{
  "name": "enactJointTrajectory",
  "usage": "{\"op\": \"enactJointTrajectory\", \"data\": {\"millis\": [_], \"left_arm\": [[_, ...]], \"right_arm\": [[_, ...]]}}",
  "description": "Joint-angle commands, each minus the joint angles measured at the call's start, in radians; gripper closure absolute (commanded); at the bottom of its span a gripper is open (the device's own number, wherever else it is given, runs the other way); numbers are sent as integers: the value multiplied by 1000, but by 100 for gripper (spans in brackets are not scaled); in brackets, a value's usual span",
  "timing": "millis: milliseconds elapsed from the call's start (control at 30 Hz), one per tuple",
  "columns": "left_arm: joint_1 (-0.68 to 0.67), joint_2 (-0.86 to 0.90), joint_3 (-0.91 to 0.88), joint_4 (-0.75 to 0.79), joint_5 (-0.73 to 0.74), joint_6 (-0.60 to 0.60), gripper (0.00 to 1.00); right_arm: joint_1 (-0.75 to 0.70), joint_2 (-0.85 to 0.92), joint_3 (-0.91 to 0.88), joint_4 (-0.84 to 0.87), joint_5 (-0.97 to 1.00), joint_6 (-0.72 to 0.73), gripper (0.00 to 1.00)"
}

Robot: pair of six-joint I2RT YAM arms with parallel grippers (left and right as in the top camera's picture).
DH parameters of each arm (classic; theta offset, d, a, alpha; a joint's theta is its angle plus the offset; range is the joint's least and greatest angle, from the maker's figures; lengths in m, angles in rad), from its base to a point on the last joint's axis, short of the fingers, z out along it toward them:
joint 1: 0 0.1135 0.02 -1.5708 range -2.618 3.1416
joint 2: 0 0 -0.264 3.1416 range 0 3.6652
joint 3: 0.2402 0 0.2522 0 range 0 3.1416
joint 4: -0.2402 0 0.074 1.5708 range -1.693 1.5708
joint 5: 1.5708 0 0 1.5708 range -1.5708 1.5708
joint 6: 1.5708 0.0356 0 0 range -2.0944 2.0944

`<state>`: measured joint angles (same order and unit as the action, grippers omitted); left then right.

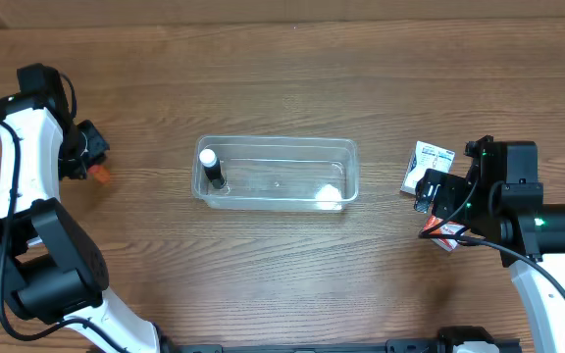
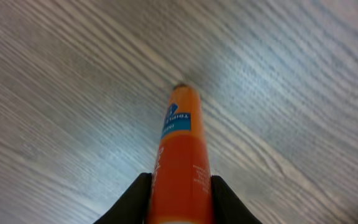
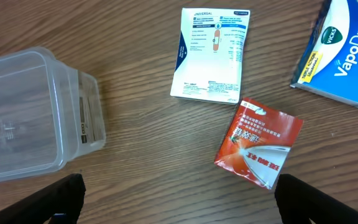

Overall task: Pack container
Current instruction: 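Move the left gripper to the orange bottle and grasp it, then place the orange bottle beside the dark bottle in the container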

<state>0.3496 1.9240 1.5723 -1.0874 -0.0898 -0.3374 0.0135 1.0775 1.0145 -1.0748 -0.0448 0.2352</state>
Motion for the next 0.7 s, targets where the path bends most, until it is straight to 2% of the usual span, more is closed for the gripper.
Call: {"op": "enactJointTrajectory", "data": {"millis": [0,167,367,500,667], "left_arm": [[7,-41,7,-32,82,8,96],[-73,-260,7,-62,116,14,96],[-286,-507,7,-136,124,40,96],[-430,-531,7,-211,124,45,96],[-509,-478,-3,-255,124,45,96]], "right_arm": [[-4,-6,26,2,-1,5,0],[-4,-6,26,3,-1,5,0],[-4,-6,26,3,-1,5,0],[-4,-6,26,2,-1,5,0],[-4,-6,26,2,-1,5,0]]}}
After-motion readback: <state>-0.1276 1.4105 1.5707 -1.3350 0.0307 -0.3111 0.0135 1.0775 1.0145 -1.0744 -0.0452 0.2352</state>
